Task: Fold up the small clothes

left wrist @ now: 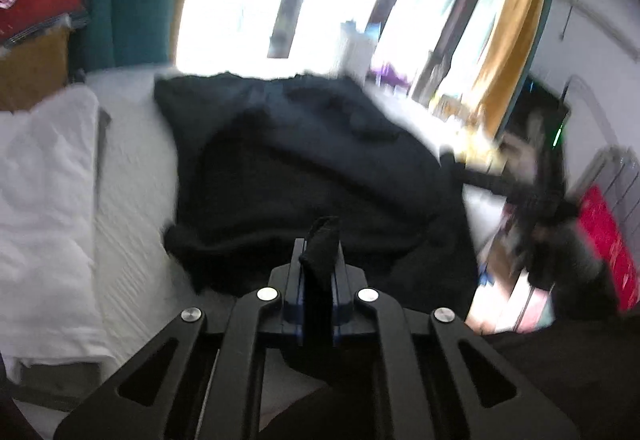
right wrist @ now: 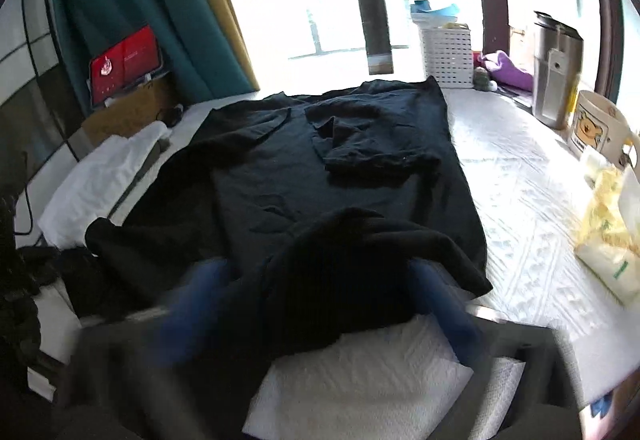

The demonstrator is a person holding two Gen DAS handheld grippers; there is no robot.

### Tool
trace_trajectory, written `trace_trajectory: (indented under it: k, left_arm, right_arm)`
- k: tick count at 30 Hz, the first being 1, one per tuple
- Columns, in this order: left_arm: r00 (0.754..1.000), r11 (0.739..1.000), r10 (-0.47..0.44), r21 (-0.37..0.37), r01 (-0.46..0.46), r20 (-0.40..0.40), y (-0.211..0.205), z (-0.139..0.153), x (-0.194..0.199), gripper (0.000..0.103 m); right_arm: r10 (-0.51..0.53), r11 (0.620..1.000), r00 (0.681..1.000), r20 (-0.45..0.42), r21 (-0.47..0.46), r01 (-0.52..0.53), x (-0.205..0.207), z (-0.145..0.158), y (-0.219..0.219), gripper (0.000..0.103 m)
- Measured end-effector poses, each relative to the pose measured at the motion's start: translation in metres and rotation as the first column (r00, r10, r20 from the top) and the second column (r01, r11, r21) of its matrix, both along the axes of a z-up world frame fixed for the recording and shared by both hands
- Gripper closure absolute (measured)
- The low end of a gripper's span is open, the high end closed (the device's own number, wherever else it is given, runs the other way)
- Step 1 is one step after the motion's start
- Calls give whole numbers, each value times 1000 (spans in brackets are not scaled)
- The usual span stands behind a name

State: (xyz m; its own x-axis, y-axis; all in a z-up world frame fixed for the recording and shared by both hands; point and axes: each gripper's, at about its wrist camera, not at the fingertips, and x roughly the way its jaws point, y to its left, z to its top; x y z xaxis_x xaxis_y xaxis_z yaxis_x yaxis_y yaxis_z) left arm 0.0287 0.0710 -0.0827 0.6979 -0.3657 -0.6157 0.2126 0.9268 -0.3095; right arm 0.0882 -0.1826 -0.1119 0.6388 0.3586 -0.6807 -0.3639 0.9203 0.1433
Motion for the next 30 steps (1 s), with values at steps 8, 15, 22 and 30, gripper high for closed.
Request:
trace_trajectory:
  k: [8, 15, 22, 30]
  left_arm:
    - [969, 986, 143, -110, -123, 201, 40, 69, -12, 96]
    - [942, 978, 209, -74, -196, 262, 60, 91, 3, 96]
    - [928, 960, 280, -50, -276, 245, 91, 76, 34, 96]
    - [941, 952, 307, -65, -300, 140, 115, 40, 68, 96]
  right_arm:
    - [-25, 988, 997, -79, 149, 36, -16, -17, -36, 0]
    - [-30, 983, 999, -22, 179, 34, 4, 1, -39, 0]
    - [-50, 998, 999, -14, 46, 51, 78, 12, -20, 0]
    - [-83, 996, 996, 24, -37, 83, 62, 19, -25, 0]
